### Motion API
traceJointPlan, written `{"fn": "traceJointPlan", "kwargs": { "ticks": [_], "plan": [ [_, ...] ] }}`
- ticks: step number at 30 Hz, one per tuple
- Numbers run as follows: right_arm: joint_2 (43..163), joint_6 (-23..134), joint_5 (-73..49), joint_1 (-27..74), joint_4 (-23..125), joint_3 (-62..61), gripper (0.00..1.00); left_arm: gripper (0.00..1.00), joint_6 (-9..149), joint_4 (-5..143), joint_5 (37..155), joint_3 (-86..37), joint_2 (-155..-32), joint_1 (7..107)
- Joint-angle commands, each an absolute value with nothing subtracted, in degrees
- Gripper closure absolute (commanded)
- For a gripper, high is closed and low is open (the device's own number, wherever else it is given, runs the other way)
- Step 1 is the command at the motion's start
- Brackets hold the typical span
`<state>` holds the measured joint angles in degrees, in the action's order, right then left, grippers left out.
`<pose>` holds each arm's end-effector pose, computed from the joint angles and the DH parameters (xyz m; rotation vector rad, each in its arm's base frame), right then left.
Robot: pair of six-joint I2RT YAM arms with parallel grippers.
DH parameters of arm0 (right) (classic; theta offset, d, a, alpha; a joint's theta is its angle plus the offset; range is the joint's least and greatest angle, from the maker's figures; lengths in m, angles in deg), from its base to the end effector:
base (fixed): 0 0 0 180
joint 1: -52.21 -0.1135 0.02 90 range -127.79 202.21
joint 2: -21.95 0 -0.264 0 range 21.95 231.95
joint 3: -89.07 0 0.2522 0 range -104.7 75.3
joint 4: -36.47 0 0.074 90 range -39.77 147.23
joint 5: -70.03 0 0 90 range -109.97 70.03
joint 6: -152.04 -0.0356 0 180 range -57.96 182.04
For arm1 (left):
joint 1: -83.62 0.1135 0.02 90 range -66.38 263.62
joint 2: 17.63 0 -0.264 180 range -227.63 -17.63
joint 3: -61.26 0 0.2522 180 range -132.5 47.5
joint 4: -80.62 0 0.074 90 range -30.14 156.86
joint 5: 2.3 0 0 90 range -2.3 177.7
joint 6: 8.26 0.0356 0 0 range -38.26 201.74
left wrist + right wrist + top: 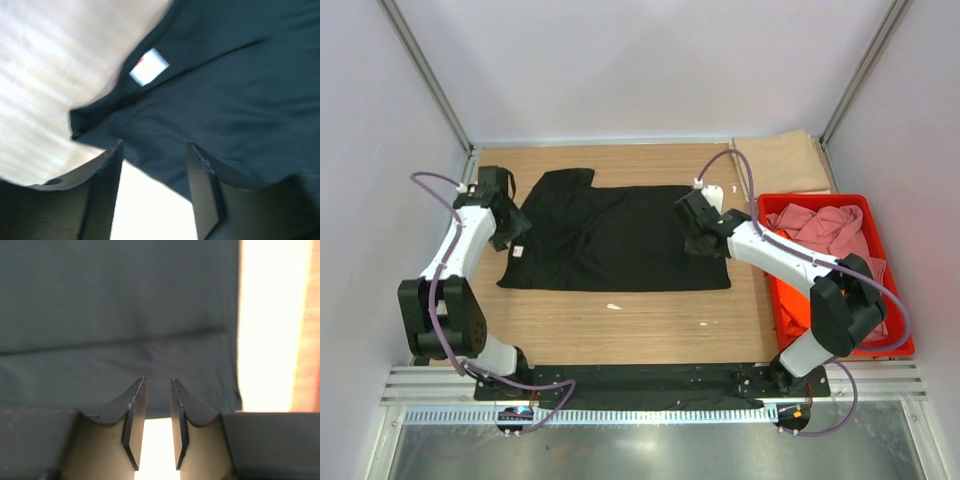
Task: Fold and stack the t-shirts
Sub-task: Fold the tshirt
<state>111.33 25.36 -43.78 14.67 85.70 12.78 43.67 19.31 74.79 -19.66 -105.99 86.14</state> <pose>0.2564 0.1789 0.2260 0.1116 2.5135 -0.0490 0.3013 0.0212 0.2434 -0.9969 2.5293 0.1372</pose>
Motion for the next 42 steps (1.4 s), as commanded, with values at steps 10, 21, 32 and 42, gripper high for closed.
{"fn": "traceJointPlan", "kwargs": {
  "ticks": [10, 21, 32, 42],
  "plan": [
    [120.7, 45.9, -17.2, 30.3, 70.7, -3.6, 0.63, 0.41, 53.9, 36.3, 86.8, -34.8, -114.7, 89.1],
    [138.7, 57.7, -4.4, 39.9, 78.7, -21.6, 0.51, 0.41, 60.6, 37.4, 92.8, -52.7, -139.9, 93.5],
    [146.8, 61.9, 0.5, 46.7, 78.4, -29.6, 0.49, 0.41, 65.1, 37.7, 100.9, -61.2, -151.0, 93.7],
    [157.2, 71.0, 7.5, 47.8, 86.6, -43.0, 0.46, 0.45, 66.0, 37.6, 104.1, -66.6, -156.7, 93.7]
  ]
}}
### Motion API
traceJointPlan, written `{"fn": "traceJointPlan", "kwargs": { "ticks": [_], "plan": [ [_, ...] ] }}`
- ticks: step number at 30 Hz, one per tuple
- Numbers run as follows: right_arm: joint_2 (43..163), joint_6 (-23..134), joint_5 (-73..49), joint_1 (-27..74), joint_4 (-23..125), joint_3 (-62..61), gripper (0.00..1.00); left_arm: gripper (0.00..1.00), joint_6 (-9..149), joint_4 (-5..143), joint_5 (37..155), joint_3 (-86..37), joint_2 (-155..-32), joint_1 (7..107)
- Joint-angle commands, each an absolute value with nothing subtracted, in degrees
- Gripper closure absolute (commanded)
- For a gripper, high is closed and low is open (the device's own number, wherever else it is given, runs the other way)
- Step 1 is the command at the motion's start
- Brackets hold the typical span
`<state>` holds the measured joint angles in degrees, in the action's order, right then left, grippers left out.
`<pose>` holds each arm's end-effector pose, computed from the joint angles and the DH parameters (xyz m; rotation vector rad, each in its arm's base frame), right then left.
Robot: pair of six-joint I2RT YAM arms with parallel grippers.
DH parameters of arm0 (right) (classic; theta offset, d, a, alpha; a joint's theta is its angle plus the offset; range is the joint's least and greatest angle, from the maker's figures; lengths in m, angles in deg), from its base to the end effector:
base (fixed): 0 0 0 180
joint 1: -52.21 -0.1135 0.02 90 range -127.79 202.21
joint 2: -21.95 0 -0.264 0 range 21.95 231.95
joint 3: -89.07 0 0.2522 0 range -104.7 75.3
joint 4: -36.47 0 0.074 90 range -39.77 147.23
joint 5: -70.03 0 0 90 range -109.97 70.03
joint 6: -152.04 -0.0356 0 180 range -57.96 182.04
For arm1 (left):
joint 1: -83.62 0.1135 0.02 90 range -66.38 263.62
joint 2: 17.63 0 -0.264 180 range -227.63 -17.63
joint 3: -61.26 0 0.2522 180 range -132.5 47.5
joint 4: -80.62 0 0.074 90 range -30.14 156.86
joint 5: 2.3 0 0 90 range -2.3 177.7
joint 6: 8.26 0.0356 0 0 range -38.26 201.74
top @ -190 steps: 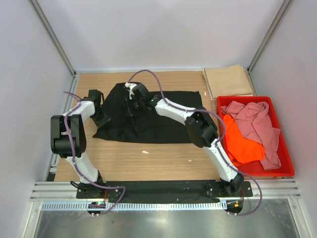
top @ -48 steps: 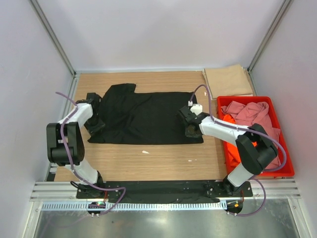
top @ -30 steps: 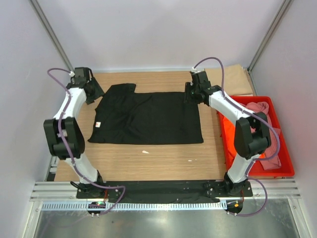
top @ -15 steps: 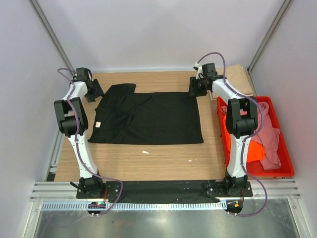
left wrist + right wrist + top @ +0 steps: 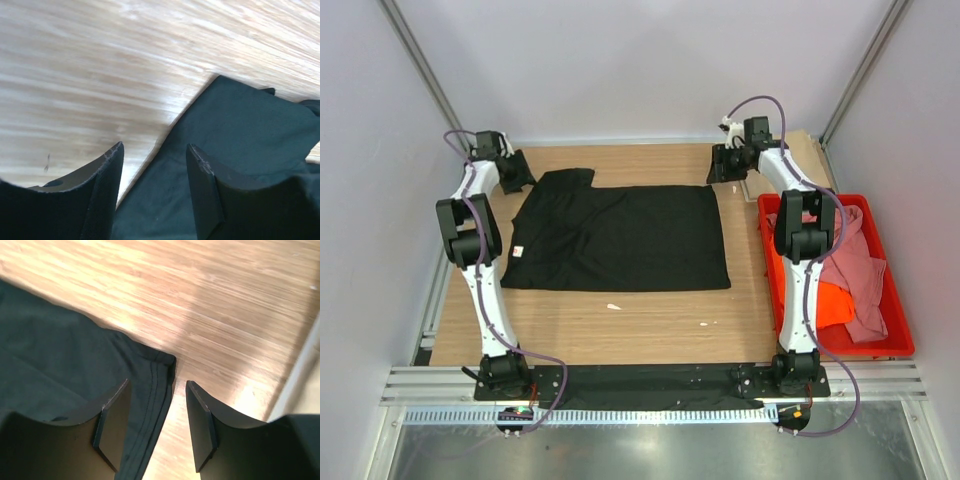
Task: Fold and stack the t-shirts
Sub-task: Fold the tshirt
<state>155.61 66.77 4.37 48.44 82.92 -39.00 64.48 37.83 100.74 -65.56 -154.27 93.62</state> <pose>0.5166 0.0487 0.1960 -0.3598 2.4100 0.5170 0.5198 0.0835 0.1654 -0.4921 2.4372 -0.3366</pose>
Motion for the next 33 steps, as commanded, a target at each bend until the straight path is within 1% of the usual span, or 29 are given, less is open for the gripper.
{"fn": "traceJointPlan", "kwargs": {
  "ticks": [1, 5, 8, 10, 11, 14, 15, 18, 20, 21, 23, 24, 25, 28, 33],
  "plan": [
    [158.1, 71.8, 7.5, 48.0, 87.0, -43.3, 0.46, 0.46, 66.4, 37.6, 104.5, -66.6, -156.8, 93.7],
    [160.6, 73.8, 7.4, 48.0, 87.7, -44.6, 0.46, 0.51, 68.2, 37.7, 106.4, -66.0, -156.8, 93.6],
    [162.7, 74.5, 7.4, 48.0, 89.3, -46.7, 0.45, 0.52, 69.4, 37.9, 107.1, -65.6, -156.9, 93.7],
    [163.3, 75.5, 7.5, 48.1, 90.9, -48.3, 0.45, 0.55, 69.7, 37.9, 109.5, -65.5, -157.2, 93.6],
    [163.2, 75.8, 7.4, 48.0, 90.9, -48.4, 0.46, 0.58, 69.8, 38.0, 109.8, -65.5, -157.2, 93.5],
    [162.9, 76.6, 7.4, 48.2, 90.8, -47.8, 0.47, 0.6, 69.8, 38.1, 109.7, -64.7, -156.8, 93.2],
    [162.7, 76.6, 7.4, 48.2, 90.8, -47.7, 0.48, 0.66, 70.0, 38.2, 109.6, -64.5, -156.8, 93.2],
    [162.8, 76.6, 8.2, 48.3, 90.6, -47.7, 0.55, 0.74, 70.3, 38.2, 109.7, -64.3, -156.7, 93.2],
    [162.7, 76.2, 8.2, 48.3, 90.0, -47.8, 0.68, 0.82, 70.2, 38.2, 109.4, -64.6, -156.6, 93.2],
    [162.7, 76.1, 8.2, 48.3, 89.3, -47.8, 0.79, 0.9, 70.0, 38.2, 109.1, -64.7, -156.3, 93.2],
    [162.5, 75.8, 7.4, 48.4, 88.2, -47.7, 0.88, 1.0, 69.8, 38.3, 108.2, -65.3, -156.1, 93.1],
    [162.2, 75.5, 6.5, 48.4, 87.6, -47.3, 0.96, 1.0, 69.5, 38.3, 105.8, -65.5, -155.5, 93.1],
    [162.0, 75.3, 5.8, 48.4, 87.1, -47.0, 0.99, 1.0, 69.2, 37.9, 104.4, -65.7, -155.2, 93.2],
    [161.1, 75.2, 3.7, 48.6, 85.4, -45.6, 0.99, 1.0, 68.5, 38.5, 100.0, -65.7, -153.4, 93.4],
    [157.3, 74.4, 2.6, 48.6, 79.8, -39.8, 0.99, 1.0, 66.0, 38.9, 100.8, -65.9, -151.9, 93.6]
  ]
}}
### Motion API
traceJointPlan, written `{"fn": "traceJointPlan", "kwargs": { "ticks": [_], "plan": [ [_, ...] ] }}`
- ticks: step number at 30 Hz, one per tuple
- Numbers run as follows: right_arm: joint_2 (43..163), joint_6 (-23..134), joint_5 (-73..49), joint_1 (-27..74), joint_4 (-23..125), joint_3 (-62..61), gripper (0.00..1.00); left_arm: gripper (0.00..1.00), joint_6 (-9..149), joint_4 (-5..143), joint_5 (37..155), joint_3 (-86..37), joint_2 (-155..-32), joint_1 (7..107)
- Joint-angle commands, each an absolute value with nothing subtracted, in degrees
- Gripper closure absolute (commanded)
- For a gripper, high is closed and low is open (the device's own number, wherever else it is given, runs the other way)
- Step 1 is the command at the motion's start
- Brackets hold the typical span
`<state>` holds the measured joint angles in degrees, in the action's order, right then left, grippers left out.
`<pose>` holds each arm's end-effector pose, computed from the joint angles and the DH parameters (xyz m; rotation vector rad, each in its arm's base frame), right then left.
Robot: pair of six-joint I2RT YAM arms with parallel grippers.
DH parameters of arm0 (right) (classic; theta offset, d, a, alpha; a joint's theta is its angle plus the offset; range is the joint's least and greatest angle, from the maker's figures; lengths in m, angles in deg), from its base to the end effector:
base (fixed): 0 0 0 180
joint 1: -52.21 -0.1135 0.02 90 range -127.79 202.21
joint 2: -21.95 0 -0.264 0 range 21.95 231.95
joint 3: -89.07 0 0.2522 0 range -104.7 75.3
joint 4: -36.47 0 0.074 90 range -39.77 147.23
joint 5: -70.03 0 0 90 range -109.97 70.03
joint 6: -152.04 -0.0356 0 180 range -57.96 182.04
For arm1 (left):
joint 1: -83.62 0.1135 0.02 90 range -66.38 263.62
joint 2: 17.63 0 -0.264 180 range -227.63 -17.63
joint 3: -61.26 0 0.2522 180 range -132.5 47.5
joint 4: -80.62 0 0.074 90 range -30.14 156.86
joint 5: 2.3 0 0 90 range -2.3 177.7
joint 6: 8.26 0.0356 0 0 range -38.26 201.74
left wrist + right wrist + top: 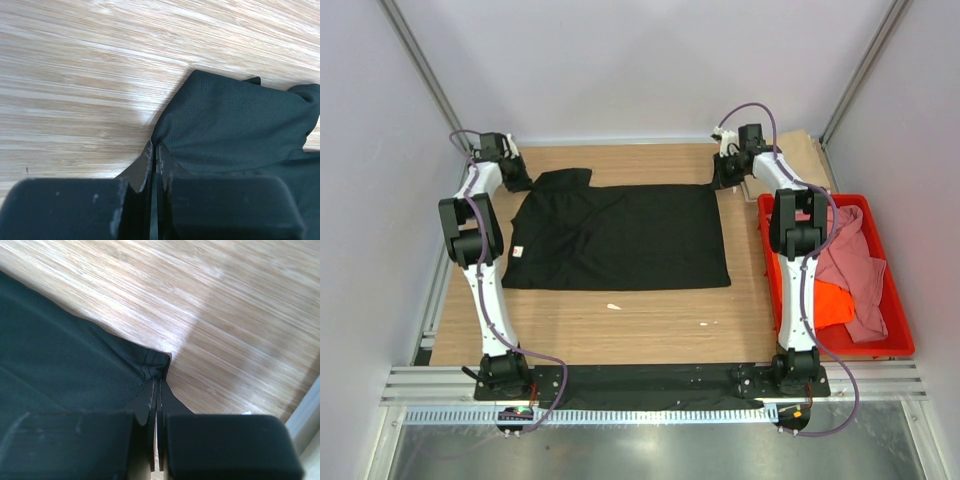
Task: Fold and stack the t-shirts
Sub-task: Fold the tshirt
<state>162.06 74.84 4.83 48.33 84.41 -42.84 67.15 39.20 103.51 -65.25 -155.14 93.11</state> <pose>0.5292 0.0509 0.1586 -0.5241 2.4305 0.4851 0.5226 0.0775 0.1579 -0.4016 2.4432 -0.3805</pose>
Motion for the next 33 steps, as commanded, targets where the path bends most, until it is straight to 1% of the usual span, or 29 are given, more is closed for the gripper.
{"fn": "traceJointPlan", "kwargs": {
  "ticks": [1, 5, 9, 16, 20, 23, 33],
  "plan": [
    [156.5, 74.3, 2.6, 48.5, 78.3, -38.3, 0.99, 1.0, 65.7, 38.8, 101.1, -65.9, -151.5, 93.6],
    [152.2, 74.0, 2.7, 48.5, 71.3, -31.2, 0.99, 1.0, 64.6, 38.9, 101.2, -65.4, -150.5, 93.7],
    [148.6, 74.9, 2.2, 48.5, 67.4, -27.4, 0.99, 1.0, 62.6, 40.8, 101.3, -62.5, -148.3, 93.7],
    [146.1, 74.9, 3.1, 48.5, 62.5, -22.7, 0.99, 1.0, 61.3, 41.9, 103.4, -61.6, -146.2, 93.6],
    [143.2, 74.9, 4.8, 48.3, 53.3, -16.6, 0.99, 1.0, 61.5, 42.5, 103.1, -61.0, -145.6, 93.6],
    [142.4, 75.6, 4.6, 48.3, 50.6, -14.1, 0.99, 1.0, 61.8, 42.5, 102.2, -60.3, -144.8, 93.7],
    [136.4, 76.4, 3.6, 48.3, 40.5, -4.6, 0.99, 1.0, 61.2, 46.9, 101.3, -52.2, -138.5, 94.5]
  ]
}}
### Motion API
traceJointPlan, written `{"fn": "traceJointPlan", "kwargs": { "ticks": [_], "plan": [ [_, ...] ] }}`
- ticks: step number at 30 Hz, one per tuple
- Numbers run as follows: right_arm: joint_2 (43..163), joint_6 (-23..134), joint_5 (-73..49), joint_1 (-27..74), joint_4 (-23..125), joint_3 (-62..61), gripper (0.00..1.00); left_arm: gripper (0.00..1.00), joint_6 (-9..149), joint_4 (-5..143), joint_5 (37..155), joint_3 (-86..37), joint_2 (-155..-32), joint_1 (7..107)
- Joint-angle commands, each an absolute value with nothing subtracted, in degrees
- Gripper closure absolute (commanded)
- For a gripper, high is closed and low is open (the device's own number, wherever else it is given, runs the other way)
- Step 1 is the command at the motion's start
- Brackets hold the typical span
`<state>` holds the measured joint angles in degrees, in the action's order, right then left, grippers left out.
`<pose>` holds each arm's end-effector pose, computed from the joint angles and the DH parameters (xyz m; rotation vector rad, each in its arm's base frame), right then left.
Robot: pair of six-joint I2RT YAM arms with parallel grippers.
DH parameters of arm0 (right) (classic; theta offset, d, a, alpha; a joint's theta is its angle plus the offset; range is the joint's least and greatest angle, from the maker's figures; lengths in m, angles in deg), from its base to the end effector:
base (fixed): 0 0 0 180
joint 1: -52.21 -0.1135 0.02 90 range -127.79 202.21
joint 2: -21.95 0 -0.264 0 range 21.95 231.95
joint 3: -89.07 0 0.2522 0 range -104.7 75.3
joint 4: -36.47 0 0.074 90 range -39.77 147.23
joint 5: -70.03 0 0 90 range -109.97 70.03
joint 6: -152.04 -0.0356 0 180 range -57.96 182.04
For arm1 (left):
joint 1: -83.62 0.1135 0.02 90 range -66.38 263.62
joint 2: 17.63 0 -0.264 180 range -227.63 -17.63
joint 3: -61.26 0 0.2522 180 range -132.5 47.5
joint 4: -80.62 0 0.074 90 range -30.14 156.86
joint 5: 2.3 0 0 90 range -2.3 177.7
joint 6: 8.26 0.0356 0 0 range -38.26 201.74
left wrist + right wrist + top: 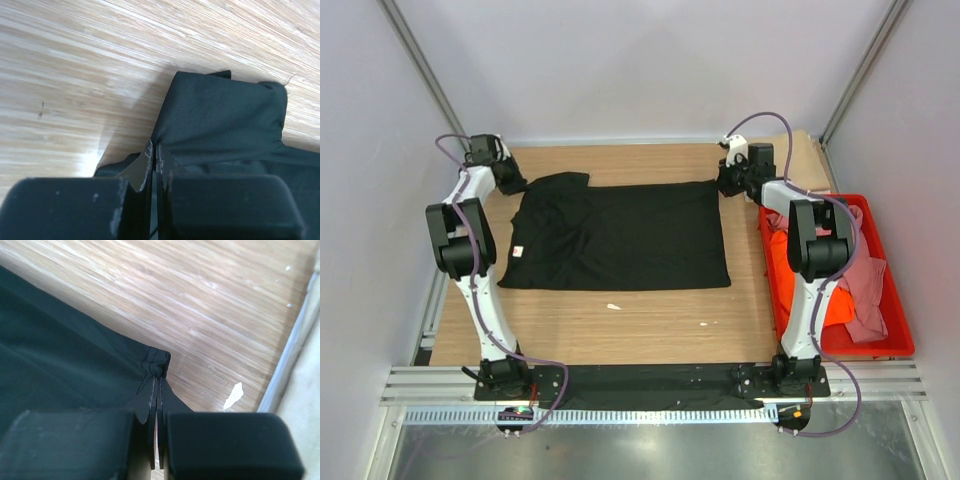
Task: Fold and stack the t-shirts
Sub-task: Fold the tshirt
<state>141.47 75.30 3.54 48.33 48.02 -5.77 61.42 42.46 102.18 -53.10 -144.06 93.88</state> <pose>0.4632 0.0457 0.1749 -0.5455 2.0953 0.3573 0.4865 0.0790 0.1898 -0.5364 2.3881 -0.3870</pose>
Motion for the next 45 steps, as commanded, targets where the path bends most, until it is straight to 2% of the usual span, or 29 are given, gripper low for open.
{"fn": "traceJointPlan", "kwargs": {
  "ticks": [1, 7, 14, 23, 38, 45],
  "plan": [
    [135.8, 76.4, 3.7, 48.3, 40.1, -4.2, 0.99, 1.0, 61.3, 47.0, 101.4, -52.0, -138.1, 94.6],
    [133.7, 76.3, 2.4, 48.3, 37.9, -0.6, 0.99, 1.0, 61.3, 46.1, 101.2, -50.0, -135.6, 94.8],
    [127.2, 79.8, 3.6, 46.9, 28.2, 10.2, 0.99, 1.0, 61.2, 46.5, 99.4, -44.1, -131.5, 95.0],
    [118.8, 80.1, 1.1, 46.2, 24.9, 20.8, 0.99, 1.0, 61.0, 45.9, 95.2, -36.3, -125.4, 94.9],
    [109.8, 77.9, -4.5, 43.9, 27.4, 31.2, 0.99, 1.0, 59.0, 43.5, 94.0, -24.3, -115.9, 94.9],
    [108.7, 78.6, -7.5, 43.0, 31.7, 32.2, 0.99, 1.0, 60.3, 39.5, 93.5, -24.5, -113.8, 95.0]
  ]
}}
